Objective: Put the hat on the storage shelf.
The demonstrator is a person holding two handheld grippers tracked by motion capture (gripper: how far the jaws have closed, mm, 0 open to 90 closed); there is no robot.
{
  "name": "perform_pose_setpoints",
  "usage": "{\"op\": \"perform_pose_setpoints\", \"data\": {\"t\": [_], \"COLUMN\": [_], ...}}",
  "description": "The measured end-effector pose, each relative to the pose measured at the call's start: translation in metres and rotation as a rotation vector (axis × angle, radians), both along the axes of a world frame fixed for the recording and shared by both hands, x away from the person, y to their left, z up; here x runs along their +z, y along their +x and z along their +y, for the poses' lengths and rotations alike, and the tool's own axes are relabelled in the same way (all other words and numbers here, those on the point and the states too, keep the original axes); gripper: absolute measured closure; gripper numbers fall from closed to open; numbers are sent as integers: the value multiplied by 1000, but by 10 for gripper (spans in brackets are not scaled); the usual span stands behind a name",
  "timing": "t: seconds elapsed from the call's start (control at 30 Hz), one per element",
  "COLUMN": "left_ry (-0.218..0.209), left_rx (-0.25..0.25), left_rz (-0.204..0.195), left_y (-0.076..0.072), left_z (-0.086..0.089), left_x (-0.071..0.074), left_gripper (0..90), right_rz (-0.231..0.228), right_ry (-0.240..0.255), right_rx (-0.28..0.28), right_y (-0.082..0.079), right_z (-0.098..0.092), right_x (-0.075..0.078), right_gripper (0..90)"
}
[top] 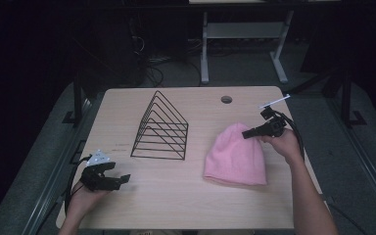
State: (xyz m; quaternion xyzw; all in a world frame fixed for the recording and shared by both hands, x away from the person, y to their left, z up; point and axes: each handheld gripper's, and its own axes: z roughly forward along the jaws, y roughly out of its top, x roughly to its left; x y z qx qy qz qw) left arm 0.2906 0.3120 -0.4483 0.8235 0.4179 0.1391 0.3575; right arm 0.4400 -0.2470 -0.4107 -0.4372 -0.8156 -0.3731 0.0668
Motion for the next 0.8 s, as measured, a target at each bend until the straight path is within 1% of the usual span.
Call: {"op": "perform_pose_setpoints", "data": {"t": [0.07,0.17,0.3,0.4,0.5,0.63,0.8], "left_ry": [-3,-6,-10,-17,-13,-16,-15], "left_rx": [0,0,-6,-5,-11,-11,-20], "left_rz": [0,1,-1,-1,-3,-2,-1], "left_y": [0,0,0,0,0,1,1], "left_z": [0,0,-1,-1,-1,-1,-2], "left_x": [0,0,0,1,1,1,1], "left_gripper": [180,181,181,181,181,181,181], "right_rz": [-15,-30,-45,-67,-91,-127,-164], "right_ry": [14,22,40,50,64,72,66], "right_rx": [9,18,24,30,39,49,70], "right_y": [-4,-9,-16,-22,-26,-33,-39], "right_z": [0,0,0,0,1,2,2], "right_x": [5,11,21,31,40,55,71], "right_gripper": [795,796,798,799,800,800,802]}}
